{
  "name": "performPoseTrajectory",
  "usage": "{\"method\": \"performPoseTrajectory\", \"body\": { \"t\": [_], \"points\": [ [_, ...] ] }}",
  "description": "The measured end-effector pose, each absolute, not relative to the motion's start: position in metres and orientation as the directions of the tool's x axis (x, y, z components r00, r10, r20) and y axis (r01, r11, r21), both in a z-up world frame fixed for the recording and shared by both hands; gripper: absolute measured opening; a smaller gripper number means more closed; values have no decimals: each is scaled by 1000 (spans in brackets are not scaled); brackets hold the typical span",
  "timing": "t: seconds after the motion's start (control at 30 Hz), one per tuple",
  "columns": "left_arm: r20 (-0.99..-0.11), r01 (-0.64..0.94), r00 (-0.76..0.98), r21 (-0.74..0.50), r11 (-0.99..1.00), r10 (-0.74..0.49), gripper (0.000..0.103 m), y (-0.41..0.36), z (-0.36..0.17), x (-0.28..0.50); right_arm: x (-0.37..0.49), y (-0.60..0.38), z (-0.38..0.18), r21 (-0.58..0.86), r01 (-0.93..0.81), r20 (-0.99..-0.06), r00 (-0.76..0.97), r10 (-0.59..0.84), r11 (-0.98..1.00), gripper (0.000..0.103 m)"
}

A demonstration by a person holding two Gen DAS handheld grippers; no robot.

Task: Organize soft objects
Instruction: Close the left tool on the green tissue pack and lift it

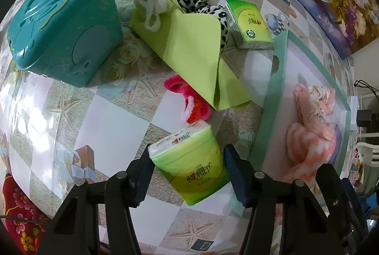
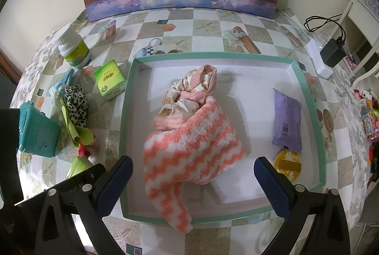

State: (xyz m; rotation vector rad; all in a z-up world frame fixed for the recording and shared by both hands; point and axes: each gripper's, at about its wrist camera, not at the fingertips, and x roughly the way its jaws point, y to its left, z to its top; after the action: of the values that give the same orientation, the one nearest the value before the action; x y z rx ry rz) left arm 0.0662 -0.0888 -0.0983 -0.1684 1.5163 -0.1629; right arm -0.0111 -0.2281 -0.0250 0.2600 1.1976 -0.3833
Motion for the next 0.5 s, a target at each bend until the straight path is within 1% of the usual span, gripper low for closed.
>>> {"method": "performPoseTrajectory", "body": {
  "t": [0.23, 0.5],
  "points": [
    [-976, -1, 51, -212, 977, -212, 59, -76, -93, 61, -11, -228, -25, -5, 422, -938, 313, -151, 907, 103],
    [-964, -4, 93, -249, 969, -247, 57, -61, -73, 62, -11, -230, -24, -5, 417, -935, 322, -152, 909, 103]
  ]
}}
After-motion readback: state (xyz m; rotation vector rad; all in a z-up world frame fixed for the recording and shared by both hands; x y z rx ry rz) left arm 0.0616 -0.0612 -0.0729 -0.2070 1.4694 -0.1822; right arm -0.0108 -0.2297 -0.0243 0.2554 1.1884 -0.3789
